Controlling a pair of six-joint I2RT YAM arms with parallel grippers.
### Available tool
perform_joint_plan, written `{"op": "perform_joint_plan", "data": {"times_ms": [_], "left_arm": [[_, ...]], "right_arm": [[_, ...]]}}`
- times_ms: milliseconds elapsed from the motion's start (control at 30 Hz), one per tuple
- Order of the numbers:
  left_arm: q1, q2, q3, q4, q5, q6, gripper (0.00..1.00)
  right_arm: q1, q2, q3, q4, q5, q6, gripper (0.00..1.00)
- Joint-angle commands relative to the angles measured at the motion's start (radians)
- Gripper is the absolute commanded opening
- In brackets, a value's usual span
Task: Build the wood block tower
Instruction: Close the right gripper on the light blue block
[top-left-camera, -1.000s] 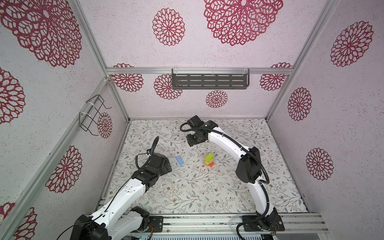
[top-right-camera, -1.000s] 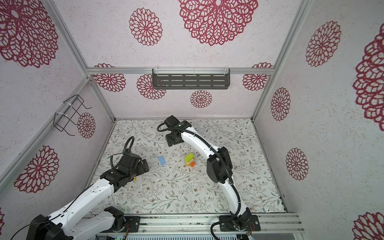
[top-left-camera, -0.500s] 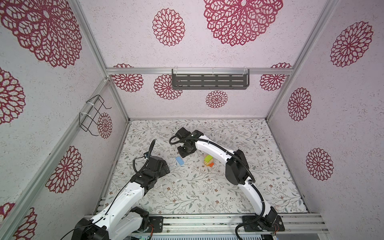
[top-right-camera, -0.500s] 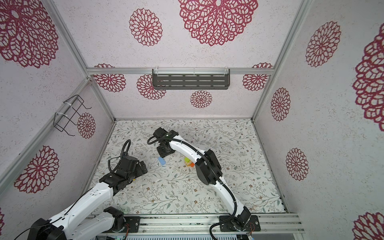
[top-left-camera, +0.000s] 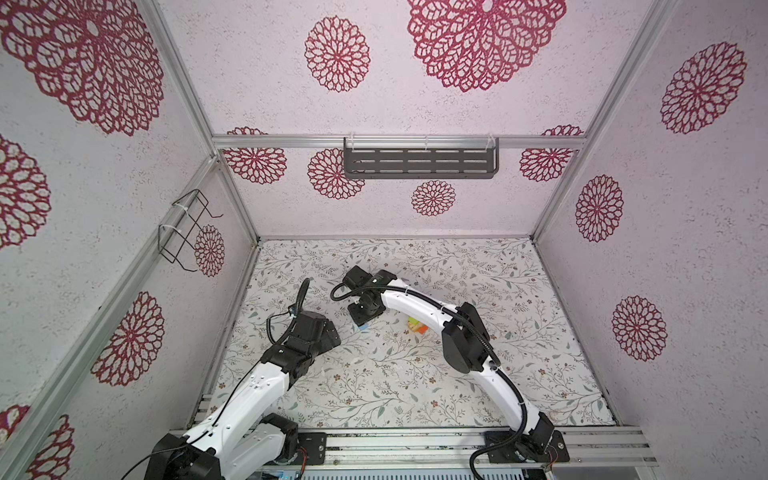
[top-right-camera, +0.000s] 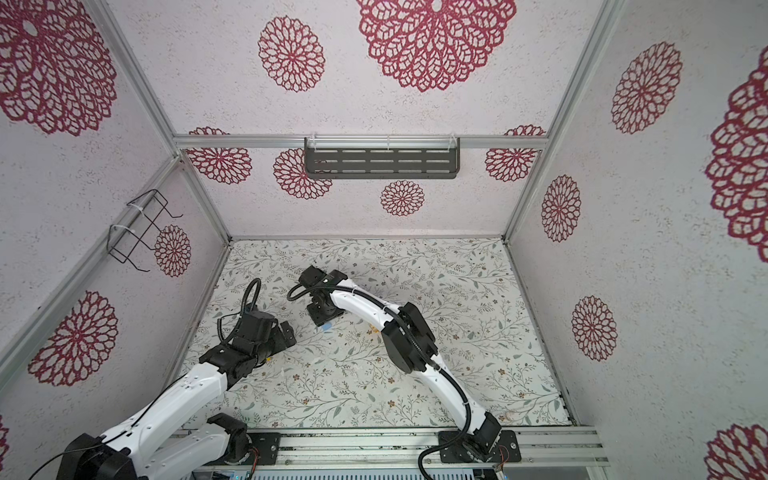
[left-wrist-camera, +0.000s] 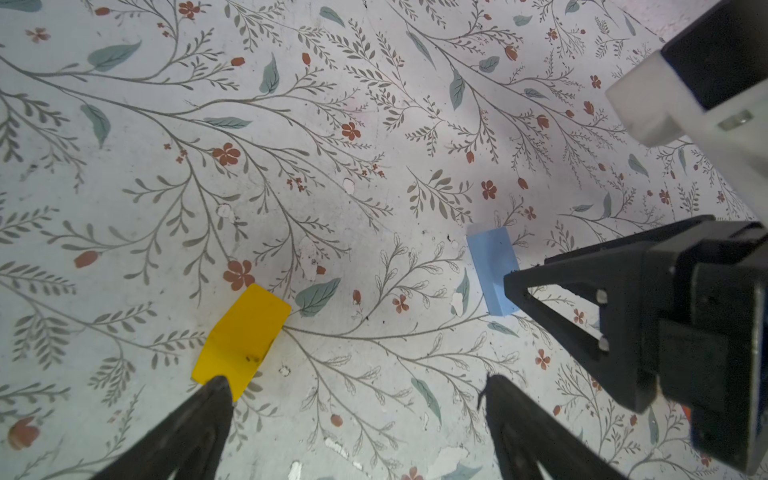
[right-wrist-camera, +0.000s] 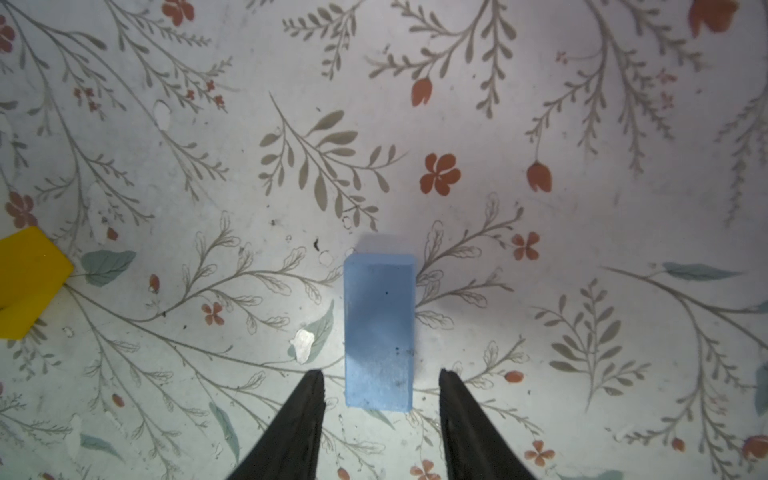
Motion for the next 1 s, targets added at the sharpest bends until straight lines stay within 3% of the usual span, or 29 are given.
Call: {"op": "perform_joint_plan", "data": {"times_ms": [0,400,967], "left_arm": [[0.011,0.013,-0.006,0.031,0.005,-0.006,0.97],[0.017,0.025,-0.006,0.035,0.013,-0.005,0.97],[0.030,0.039,-0.025,0.052,0.022,-0.011,0.97]], "right_arm": [[0.010,0.013,0.031,-0.003,0.032,0.005,0.49],[0.015,0.037,0.036,0.011,0.041,0.007,0.46],[0.030,0.033,0.037,-0.009,0.109,0.010,0.33]]}}
